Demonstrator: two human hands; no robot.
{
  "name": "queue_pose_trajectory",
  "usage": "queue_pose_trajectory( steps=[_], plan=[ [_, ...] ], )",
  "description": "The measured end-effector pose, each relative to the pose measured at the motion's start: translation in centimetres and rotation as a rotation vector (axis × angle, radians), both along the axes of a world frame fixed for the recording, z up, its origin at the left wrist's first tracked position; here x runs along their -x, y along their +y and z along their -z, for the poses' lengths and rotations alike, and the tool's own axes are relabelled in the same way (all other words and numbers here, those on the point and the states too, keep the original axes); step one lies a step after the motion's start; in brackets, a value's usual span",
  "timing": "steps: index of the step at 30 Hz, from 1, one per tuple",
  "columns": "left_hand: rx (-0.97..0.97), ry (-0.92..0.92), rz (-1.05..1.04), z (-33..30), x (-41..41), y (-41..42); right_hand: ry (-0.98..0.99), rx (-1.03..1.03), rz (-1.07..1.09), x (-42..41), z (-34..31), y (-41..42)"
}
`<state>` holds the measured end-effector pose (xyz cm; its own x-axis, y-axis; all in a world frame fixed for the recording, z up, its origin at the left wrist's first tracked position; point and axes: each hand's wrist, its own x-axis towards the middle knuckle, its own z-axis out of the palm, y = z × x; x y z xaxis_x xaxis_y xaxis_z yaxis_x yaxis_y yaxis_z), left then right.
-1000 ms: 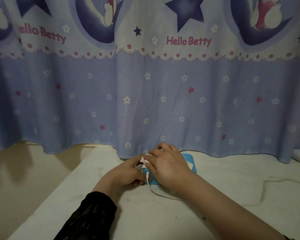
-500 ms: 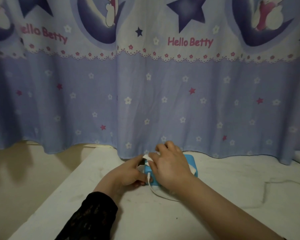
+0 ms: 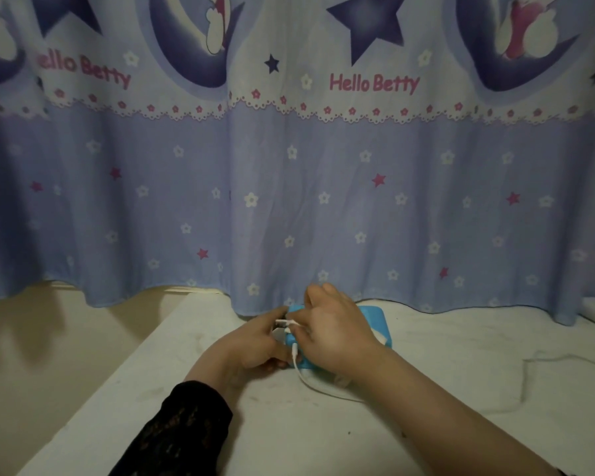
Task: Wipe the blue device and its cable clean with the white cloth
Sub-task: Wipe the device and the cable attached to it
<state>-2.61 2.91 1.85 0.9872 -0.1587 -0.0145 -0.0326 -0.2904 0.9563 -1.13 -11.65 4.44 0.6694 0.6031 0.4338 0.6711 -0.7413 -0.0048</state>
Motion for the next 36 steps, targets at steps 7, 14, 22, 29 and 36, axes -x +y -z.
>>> queue_pose_trajectory(
  steps=[7,14,22,29,36],
  plan=[
    [-0.054,-0.006,-0.006,-0.2,0.2,0.0,0.032,-0.027,0.125,-0.4,0.0,-0.2],
    [-0.024,0.01,0.01,-0.1,0.2,0.2,0.133,-0.027,-0.04,0.1,-0.6,-1.5],
    [-0.048,0.015,-0.004,-0.4,0.2,0.0,0.096,-0.186,0.135,-0.3,0.0,-2.0],
    [-0.037,0.015,0.012,-0.1,0.0,0.4,0.032,-0.149,0.226,-0.8,-0.6,-3.1],
    [-0.023,0.033,0.009,0.0,0.0,0.5,0.068,-0.069,0.124,-0.1,-0.8,-2.4]
  ],
)
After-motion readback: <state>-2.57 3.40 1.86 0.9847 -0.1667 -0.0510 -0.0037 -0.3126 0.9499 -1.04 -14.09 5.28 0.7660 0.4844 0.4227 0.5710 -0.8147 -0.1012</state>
